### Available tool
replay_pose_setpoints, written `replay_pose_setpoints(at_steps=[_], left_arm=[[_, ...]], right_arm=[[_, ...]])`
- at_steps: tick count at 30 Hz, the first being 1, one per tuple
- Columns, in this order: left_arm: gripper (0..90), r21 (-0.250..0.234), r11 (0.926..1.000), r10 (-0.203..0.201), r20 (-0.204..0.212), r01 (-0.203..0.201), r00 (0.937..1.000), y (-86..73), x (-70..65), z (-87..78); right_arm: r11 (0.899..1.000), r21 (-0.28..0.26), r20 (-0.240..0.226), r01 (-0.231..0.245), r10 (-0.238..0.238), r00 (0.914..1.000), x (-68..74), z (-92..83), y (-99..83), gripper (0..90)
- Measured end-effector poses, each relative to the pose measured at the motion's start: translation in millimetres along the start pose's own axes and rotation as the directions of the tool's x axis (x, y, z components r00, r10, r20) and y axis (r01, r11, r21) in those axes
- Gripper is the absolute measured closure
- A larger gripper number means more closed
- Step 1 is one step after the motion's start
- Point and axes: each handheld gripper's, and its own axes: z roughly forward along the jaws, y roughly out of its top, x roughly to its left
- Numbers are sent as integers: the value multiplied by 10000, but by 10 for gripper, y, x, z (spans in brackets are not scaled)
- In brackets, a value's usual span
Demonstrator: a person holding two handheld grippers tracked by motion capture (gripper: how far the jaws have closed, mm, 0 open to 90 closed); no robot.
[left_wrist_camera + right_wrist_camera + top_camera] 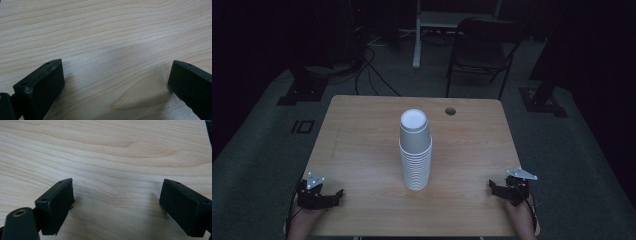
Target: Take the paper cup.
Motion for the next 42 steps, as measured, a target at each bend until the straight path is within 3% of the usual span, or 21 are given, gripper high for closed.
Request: replay_pose_setpoints(at_steps=[12,20,28,33,42], left_arm=[[9,-22,9999,132,153,-132,9998,-6,11,-7],[15,68,9981,611,337,-614,9976,27,-46,-40],[15,57,9979,648,600,-652,9961,62,-64,-62],[15,-208,9972,737,1115,-718,9910,131,-109,-93],[15,-499,9946,971,1417,-908,9851,264,-201,-137]], right_arm=[[10000,4,-2,-1,1,10000,0,0,1,114],[10000,3,-1,-2,2,10000,-1,0,1,114],[10000,5,-2,-4,4,10000,-1,0,1,114],[10000,6,-3,-2,2,10000,-1,0,1,114],[10000,7,-3,-5,5,10000,0,0,1,114]])
